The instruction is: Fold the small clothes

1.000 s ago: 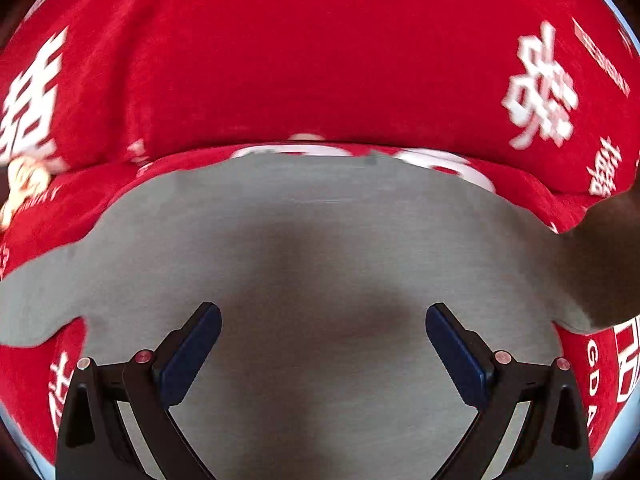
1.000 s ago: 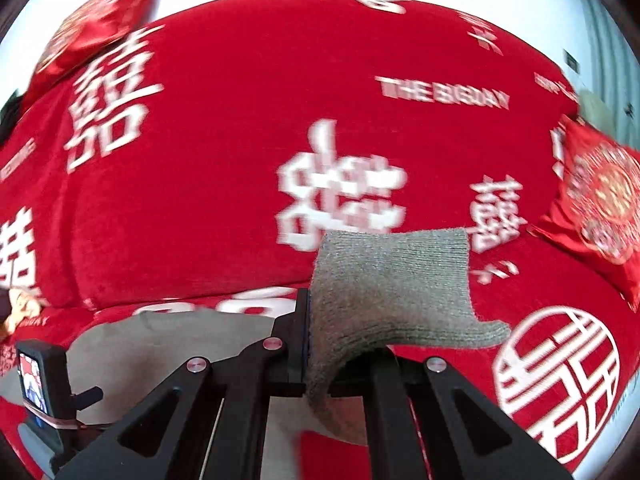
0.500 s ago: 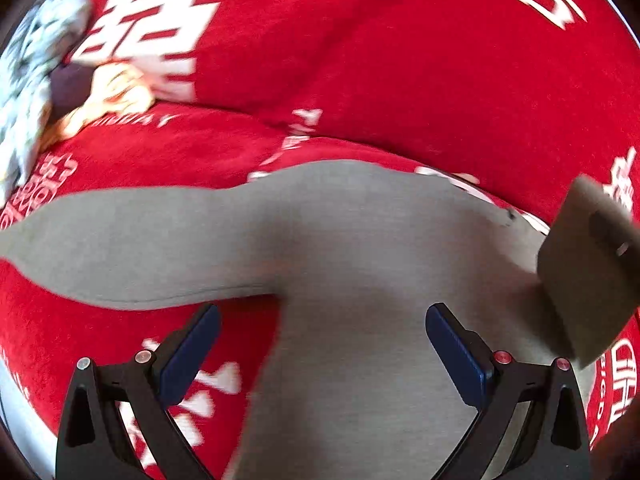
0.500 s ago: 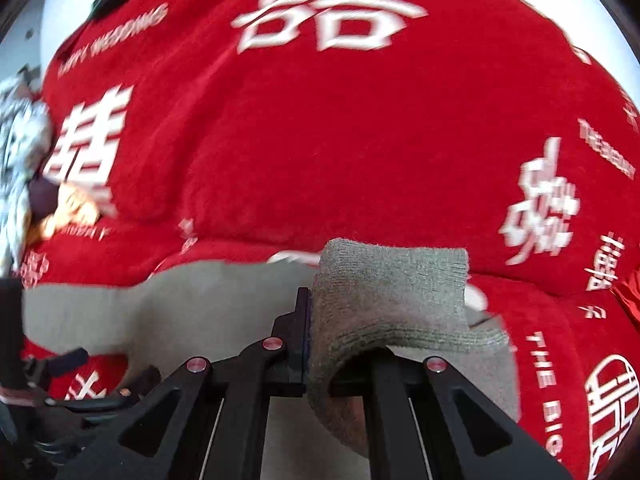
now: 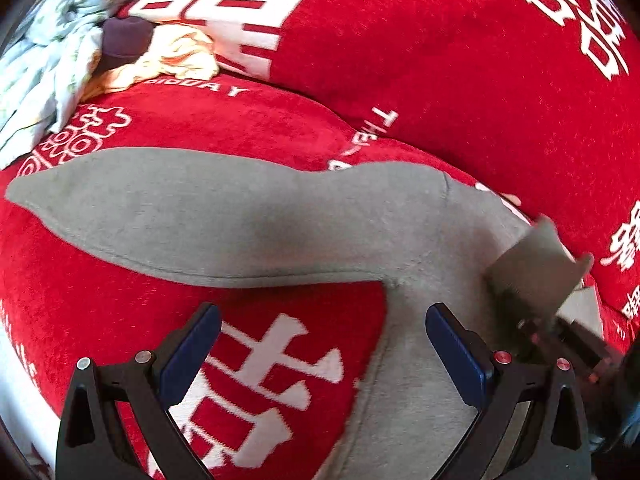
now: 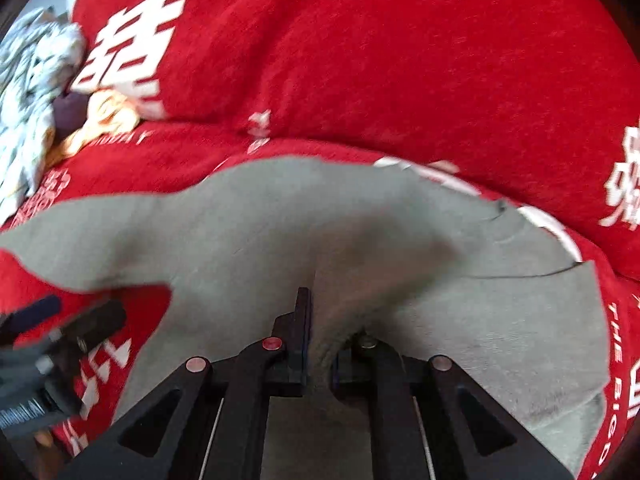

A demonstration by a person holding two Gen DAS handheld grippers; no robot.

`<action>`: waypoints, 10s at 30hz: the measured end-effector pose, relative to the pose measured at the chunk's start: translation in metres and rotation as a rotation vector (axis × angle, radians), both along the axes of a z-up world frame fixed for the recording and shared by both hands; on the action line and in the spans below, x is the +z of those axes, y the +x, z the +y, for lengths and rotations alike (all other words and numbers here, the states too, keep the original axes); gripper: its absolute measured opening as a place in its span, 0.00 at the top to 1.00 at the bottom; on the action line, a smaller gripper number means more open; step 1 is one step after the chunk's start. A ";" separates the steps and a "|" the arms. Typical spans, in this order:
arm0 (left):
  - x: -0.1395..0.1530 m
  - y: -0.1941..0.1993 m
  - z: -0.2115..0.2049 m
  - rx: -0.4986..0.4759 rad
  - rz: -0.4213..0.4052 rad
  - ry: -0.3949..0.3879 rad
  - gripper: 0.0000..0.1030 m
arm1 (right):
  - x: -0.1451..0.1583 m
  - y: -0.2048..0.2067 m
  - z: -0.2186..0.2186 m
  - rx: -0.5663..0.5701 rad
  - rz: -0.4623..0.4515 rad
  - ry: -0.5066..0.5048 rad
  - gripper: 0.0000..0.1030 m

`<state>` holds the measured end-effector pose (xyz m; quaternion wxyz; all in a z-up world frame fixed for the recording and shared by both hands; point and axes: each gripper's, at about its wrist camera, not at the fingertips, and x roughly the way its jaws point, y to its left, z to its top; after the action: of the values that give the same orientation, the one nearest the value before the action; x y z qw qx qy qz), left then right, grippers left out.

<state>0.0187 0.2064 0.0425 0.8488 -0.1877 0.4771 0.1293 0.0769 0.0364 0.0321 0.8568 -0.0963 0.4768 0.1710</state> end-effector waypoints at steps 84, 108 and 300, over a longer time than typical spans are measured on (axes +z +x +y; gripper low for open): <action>-0.052 -0.046 -0.171 -0.340 0.017 0.191 0.00 | -0.006 -0.137 -0.244 -0.224 -0.093 -0.041 0.22; -0.052 -0.112 -0.142 -0.358 0.012 0.146 0.00 | -0.010 -0.187 -0.218 -0.022 -0.066 -0.058 0.21; -0.021 0.062 -0.264 -0.449 -0.040 0.159 0.05 | 0.004 0.012 -0.303 -0.196 -0.013 0.203 0.48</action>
<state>0.0812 -0.0577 0.0213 0.8776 -0.0119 0.4784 -0.0291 0.0887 -0.2665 0.0356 0.8779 0.0368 0.4585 0.1332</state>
